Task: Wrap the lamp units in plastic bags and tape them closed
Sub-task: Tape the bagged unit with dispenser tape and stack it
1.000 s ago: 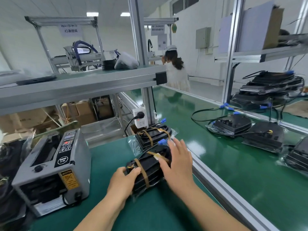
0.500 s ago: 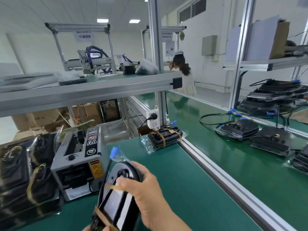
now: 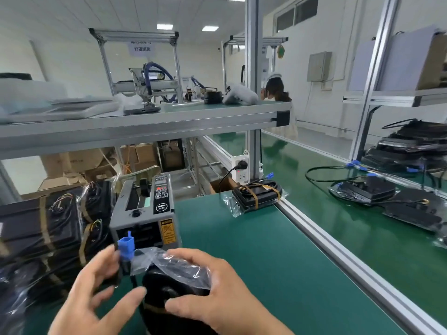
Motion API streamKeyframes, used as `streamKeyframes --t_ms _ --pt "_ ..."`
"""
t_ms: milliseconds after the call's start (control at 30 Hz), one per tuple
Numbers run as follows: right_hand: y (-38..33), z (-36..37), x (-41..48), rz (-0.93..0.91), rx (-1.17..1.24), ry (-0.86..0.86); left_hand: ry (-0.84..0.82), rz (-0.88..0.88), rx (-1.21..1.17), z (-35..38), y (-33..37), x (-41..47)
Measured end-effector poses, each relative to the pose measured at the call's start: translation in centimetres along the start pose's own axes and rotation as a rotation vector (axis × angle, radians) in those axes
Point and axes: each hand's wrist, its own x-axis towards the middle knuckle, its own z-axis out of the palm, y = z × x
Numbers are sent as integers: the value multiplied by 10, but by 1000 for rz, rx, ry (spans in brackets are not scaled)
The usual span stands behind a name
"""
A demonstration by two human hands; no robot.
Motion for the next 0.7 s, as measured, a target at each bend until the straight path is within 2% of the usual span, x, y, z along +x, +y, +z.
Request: streamKeyframes --t_ms 100,167,267,367,467,700 --pt "-1 -5 -1 -20 -19 -63 -107 -97 -205 3 13 21" --pt "-2 -8 -2 -45 -33 -78 -181 -151 -228 2 28 31" --pt "-2 -11 -1 -67 -35 -97 -278 -171 -180 -2 48 39" --pt "0 -15 1 -74 -18 -118 -359 -78 -80 -4 60 46" --pt "1 -18 2 -68 36 -158 -355 4 -32 0 67 49" --pt "-7 -23 4 -97 -33 -289 -306 -27 -17 13 73 53"
